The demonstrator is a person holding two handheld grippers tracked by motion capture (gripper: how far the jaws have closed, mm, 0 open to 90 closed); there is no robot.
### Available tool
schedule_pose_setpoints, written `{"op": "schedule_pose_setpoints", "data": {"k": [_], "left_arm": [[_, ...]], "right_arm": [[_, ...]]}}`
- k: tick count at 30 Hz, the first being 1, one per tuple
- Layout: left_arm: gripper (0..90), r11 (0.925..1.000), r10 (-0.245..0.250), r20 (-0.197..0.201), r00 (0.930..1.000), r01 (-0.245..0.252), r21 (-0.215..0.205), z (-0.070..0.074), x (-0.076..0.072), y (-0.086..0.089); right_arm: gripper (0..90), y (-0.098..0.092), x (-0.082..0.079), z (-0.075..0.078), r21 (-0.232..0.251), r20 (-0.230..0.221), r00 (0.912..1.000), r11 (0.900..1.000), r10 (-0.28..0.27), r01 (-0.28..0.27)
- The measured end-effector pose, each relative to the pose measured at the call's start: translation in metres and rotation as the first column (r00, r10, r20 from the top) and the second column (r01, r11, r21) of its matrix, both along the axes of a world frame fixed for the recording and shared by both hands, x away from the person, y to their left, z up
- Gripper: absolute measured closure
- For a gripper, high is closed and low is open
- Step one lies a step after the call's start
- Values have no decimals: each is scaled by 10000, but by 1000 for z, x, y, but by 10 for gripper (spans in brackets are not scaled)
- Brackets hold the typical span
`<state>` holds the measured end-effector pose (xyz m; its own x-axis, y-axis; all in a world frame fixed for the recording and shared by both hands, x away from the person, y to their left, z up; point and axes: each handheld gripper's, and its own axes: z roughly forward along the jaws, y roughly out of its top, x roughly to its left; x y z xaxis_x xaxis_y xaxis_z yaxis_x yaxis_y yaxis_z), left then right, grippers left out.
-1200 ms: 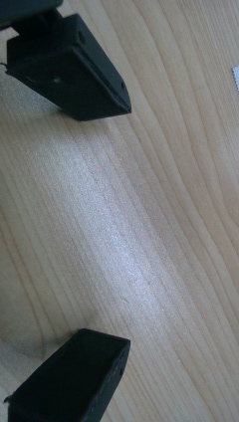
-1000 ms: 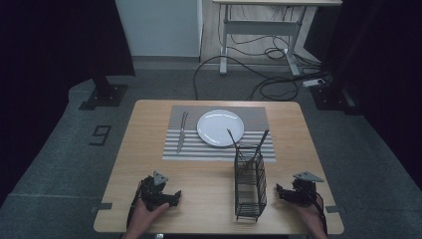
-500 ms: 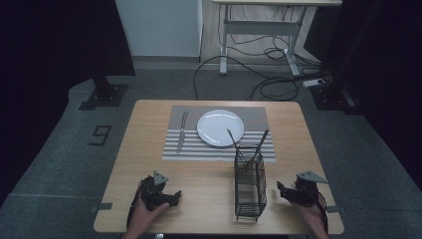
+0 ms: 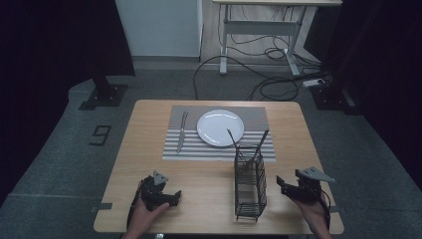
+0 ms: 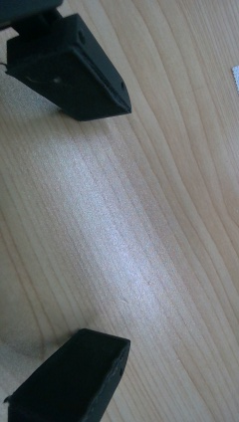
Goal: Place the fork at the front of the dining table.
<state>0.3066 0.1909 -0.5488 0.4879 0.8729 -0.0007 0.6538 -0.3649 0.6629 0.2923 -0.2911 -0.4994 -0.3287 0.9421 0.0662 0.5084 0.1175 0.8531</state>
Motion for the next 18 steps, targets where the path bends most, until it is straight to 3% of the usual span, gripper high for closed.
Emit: {"op": "schedule_pose_setpoints", "data": {"k": [3, 13, 18], "left_arm": [[0, 10000, 1, 0, 10000, -1, 2, 0, 0, 0], [0, 10000, -17, -11, 10000, 17, 18, 0, 0, 0], [0, 10000, -3, -2, 10000, 3, -3, 0, 0, 0]], "right_arm": [[200, 0, -1, 5, 55, 105, 9999, 10000, 42, -42], [217, 1, 6, 44, 544, 723, 9968, 9977, 354, -394], [237, 9, 11, 55, 487, 841, 9947, 9968, 596, -638]]}}
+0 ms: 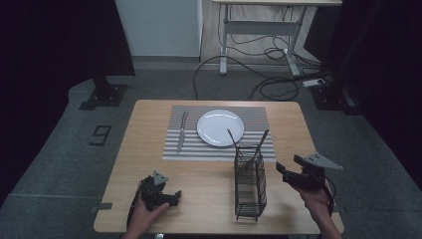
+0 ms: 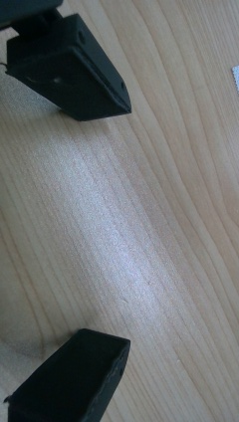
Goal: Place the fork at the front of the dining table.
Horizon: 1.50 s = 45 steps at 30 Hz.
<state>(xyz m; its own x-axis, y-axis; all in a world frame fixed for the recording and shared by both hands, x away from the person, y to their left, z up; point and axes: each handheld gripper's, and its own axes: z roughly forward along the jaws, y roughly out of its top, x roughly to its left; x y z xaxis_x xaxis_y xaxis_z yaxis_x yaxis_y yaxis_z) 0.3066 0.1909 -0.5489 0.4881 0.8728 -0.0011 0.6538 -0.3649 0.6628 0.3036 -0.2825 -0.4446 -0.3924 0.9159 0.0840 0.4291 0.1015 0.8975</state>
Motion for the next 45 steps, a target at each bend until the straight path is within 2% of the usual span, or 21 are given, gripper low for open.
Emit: {"op": "schedule_pose_setpoints", "data": {"k": [8, 17, 28, 45], "left_arm": [[0, 10000, 1, -1, 10000, -1, -1, 0, 0, 0], [0, 10000, 5, -3, 10000, -5, -7, 0, 0, 0], [0, 10000, -1, 0, 10000, 1, 4, 0, 0, 0], [0, 10000, 1, 5, 10000, -1, 3, 0, 0, 0]], "right_arm": [[262, 11, 14, 5, 18, -153, 9997, 9998, 204, -203], [306, 29, 30, 15, -223, -130, 9986, 9984, 522, -525], [350, 41, 51, 12, -288, -243, 9988, 9987, 423, -430], [430, 56, 68, 14, -278, -100, 9986, 9982, 521, -524]]}}
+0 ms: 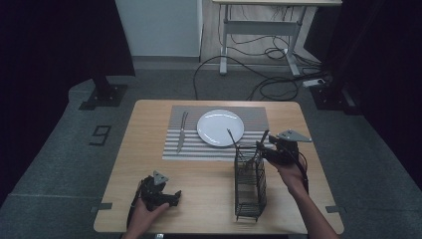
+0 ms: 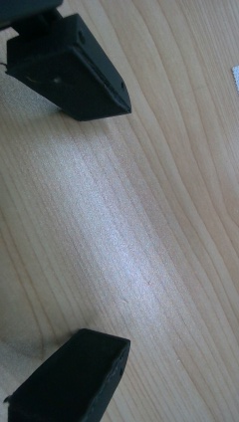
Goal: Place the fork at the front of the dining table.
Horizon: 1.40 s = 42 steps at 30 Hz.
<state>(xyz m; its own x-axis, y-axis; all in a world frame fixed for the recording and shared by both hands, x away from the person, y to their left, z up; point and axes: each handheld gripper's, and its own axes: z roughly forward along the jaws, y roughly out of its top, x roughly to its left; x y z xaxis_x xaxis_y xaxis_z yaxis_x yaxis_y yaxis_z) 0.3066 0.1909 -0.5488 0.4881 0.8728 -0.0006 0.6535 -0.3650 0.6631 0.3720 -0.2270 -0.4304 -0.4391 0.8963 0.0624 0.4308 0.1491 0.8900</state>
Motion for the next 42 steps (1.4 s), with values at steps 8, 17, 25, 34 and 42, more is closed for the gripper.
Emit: {"op": "schedule_pose_setpoints", "data": {"k": [8, 17, 25, 34, 42], "left_arm": [[0, 10000, -2, -7, 10000, 2, 3, 0, 0, 0], [0, 10000, -3, -7, 10000, 3, 0, 0, 0, 0], [0, 10000, -3, -6, 10000, 3, 1, 0, 0, 0], [0, 10000, -3, -7, 10000, 3, -2, 0, 0, 0], [0, 10000, 5, -10, 10000, -5, -15, 0, 0, 0]], "right_arm": [[547, 1, 6, -4, 534, -68, 9991, 9977, 414, -410], [734, 1, 4, -2, 300, 96, 9995, 9991, 308, -311], [797, 2, 0, 0, 671, 365, 9980, 9962, 523, -546], [813, 2, -6, 4, 682, 625, 9966, 9960, 536, -579], [817, -1, -17, 17, 784, 1687, 9843, 9947, 524, -664]]}}
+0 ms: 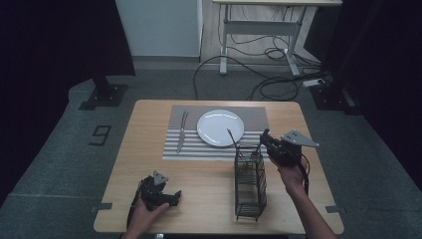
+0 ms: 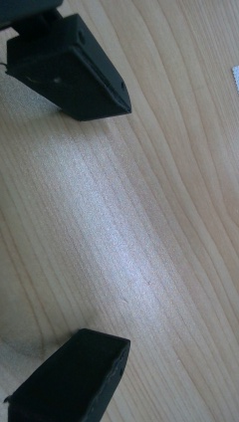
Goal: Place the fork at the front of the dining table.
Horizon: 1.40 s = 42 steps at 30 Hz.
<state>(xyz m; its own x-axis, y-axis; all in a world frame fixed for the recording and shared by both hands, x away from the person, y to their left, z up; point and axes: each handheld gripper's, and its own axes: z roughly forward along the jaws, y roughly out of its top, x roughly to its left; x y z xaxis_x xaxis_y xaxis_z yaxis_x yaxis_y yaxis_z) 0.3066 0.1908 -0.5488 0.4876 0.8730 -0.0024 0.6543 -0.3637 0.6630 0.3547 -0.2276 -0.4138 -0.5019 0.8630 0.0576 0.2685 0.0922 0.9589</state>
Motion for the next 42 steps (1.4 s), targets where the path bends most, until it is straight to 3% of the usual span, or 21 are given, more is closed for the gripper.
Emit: {"op": "schedule_pose_setpoints", "data": {"k": [12, 13, 23, 30, 42], "left_arm": [[0, 10000, -12, -12, 10000, 12, 24, 0, 0, 0], [0, 10000, -9, -12, 10000, 9, 21, 0, 0, 0], [0, 10000, -5, -17, 10000, 5, 10, 0, 0, 0], [0, 10000, -7, -16, 10000, 7, 12, 0, 0, 0], [0, 10000, -10, -10, 10000, 10, 23, 0, 0, 0]], "right_arm": [[828, 1, -11, 24, 118, 871, 9962, 9999, 90, -101], [863, 0, -13, 28, 236, 1049, 9944, 9996, 117, -142], [865, -12, -20, 51, 485, 1706, 9849, 9986, -282, 202], [865, -26, -20, 59, 647, 1828, 9800, 9956, -784, 676], [865, -37, -13, 56, 602, 1721, 9778, 9921, -1193, 1104]]}}
